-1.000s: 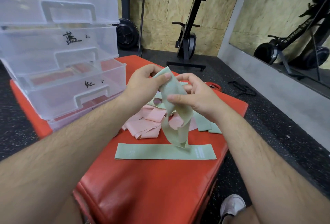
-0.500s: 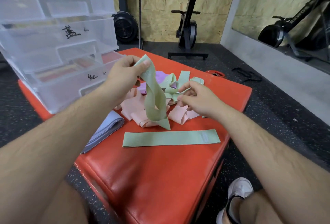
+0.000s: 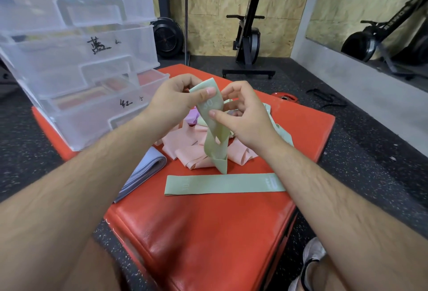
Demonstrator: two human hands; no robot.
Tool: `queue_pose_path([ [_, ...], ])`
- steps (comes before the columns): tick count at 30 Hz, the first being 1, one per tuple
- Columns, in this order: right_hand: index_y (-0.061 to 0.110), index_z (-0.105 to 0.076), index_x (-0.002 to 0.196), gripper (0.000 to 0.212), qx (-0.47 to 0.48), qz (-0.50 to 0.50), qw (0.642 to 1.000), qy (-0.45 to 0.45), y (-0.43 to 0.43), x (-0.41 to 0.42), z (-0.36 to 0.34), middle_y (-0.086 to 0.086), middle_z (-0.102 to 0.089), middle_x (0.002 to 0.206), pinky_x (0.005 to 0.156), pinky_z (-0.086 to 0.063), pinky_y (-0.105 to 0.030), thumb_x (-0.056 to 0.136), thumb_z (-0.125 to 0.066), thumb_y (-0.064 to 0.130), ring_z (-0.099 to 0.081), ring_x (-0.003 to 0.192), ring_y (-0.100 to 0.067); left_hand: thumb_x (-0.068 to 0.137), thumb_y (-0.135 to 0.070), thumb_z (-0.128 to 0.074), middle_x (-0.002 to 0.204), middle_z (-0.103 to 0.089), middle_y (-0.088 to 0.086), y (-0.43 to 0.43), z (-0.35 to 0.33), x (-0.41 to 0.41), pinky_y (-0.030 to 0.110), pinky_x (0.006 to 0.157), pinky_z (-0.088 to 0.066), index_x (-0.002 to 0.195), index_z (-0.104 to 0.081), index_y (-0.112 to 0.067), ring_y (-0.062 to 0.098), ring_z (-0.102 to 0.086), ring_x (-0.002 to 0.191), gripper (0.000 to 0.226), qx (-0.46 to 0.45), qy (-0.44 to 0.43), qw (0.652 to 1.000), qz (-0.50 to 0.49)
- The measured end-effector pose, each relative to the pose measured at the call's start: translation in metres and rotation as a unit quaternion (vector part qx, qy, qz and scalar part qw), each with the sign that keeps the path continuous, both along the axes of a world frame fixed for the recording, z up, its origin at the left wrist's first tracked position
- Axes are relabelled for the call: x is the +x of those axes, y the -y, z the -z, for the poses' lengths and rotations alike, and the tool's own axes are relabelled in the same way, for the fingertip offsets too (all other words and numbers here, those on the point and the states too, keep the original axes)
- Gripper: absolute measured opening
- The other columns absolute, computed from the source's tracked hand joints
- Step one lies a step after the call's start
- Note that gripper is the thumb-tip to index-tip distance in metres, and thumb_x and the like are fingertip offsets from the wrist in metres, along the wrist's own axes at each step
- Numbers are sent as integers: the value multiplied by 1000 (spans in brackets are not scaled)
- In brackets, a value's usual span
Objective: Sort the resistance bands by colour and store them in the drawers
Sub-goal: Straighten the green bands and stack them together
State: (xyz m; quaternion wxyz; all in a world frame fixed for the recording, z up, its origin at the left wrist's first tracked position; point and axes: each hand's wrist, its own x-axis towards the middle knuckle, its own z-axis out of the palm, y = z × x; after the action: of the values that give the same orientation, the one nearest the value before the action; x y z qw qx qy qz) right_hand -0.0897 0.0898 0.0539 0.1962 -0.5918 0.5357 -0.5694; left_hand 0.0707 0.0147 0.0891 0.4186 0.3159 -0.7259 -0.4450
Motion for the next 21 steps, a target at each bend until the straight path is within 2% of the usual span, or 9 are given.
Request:
queue_pose_path([
  [4,28,-54,95,37,8,-1,998,55,5,4,2,9,-64,93,67,-53,-34,77,-85,15,-63,72,-11,85,-29,-77,69,-57,-3,4,4,3,14,50,-39,90,-66,-3,3,-45,53,28,-8,-3,999,-32],
  [6,25,-58,93,32,41,-1,998,49,8,3,3,4,-67,86,64,-52,-33,76,-86,24,-64,70,-12,85,-30,-77,71,-57,0,6,3,3,15,51,-39,92,-64,-1,5,-45,56,32,-10,-12,999,-45],
  [9,25,-73,93,29,99,-35,994,-23,14,2,9,7,-62,113,77,-55,-33,73,-85,42,-66,91,-11,86,-29,-76,75,-56,3,6,2,5,15,54,-41,93,-63,1,6,-46,59,33,-17,-22,999,-40],
  [11,23,-78,98,27,118,-29,990,-78,14,2,12,11,-52,121,81,-42,-15,77,-84,39,-54,106,-1,87,-28,-75,76,-57,4,4,2,6,15,54,-42,92,-64,-1,8,-46,60,29,-22,-14,999,-23],
  [13,18,-79,97,30,129,10,987,-94,16,-2,14,9,-43,129,82,-32,-6,78,-84,40,-44,119,-2,87,-29,-74,75,-57,3,2,2,7,16,55,-42,91,-64,-3,8,-47,61,28,-23,-14,1000,-11],
  [14,18,-79,95,34,135,22,986,-99,17,-4,15,9,-41,130,87,-31,-7,76,-84,45,-39,125,-4,87,-29,-75,74,-58,1,2,1,7,16,55,-42,90,-64,-5,7,-47,60,27,-20,-20,1000,-12],
  [16,26,-80,89,44,165,19,978,-127,19,-7,18,13,-44,127,102,-34,-21,66,-81,63,-34,132,-10,86,-31,-76,70,-58,-5,3,0,7,17,56,-43,85,-64,-11,6,-48,60,23,-13,-31,999,-17],
  [18,35,-77,82,48,212,11,963,-167,17,-9,20,11,-54,112,95,-42,-32,56,-76,75,-46,119,-14,86,-32,-76,69,-59,-7,3,1,7,18,57,-43,80,-63,-17,7,-49,60,20,-11,-33,999,-14],
  [21,34,-72,86,45,251,-15,950,-186,10,-12,20,10,-61,85,74,-50,-34,61,-78,71,-59,84,-13,86,-32,-76,73,-61,-1,3,3,8,23,58,-44,80,-63,-18,11,-51,64,20,-12,-43,999,-11],
])
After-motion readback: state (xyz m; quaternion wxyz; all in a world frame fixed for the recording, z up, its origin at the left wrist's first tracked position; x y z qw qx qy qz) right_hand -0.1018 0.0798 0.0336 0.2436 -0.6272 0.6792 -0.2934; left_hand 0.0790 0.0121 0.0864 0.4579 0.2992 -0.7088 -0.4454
